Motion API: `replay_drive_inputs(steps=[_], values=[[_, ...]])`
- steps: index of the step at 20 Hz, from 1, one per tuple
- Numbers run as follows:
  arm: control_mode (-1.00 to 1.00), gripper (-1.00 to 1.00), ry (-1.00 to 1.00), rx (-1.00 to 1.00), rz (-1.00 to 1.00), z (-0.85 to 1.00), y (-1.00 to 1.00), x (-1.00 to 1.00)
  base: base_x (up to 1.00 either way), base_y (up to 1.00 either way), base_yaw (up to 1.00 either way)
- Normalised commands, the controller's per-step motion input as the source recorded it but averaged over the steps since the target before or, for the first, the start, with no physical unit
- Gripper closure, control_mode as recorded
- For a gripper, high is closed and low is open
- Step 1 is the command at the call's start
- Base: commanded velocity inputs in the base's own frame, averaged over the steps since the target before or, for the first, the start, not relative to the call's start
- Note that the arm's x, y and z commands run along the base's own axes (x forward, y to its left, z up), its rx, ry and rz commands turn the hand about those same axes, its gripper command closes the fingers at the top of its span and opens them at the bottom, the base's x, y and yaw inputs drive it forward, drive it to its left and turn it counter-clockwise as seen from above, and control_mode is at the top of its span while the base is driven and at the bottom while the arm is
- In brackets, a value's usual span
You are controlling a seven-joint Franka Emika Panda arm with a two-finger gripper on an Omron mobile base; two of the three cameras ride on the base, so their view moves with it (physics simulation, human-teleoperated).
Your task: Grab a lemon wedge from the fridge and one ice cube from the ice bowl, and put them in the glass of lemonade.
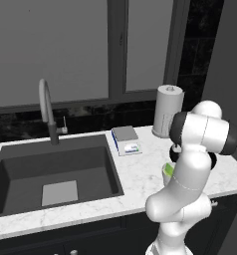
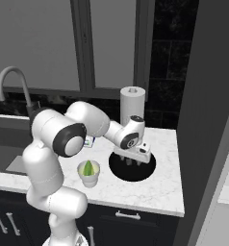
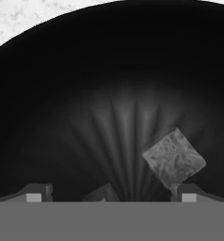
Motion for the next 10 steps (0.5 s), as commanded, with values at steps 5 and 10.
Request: replay_drive_inputs(steps=[5,10], values=[[-1.0,-1.0,0.0,0.0,0.0,0.0,-0.02,-0.16,0.0,0.0,0.0],[-1.0,-1.0,0.0,0.0,0.0,0.0,0.0,-0.06,0.0,0.0,0.0]])
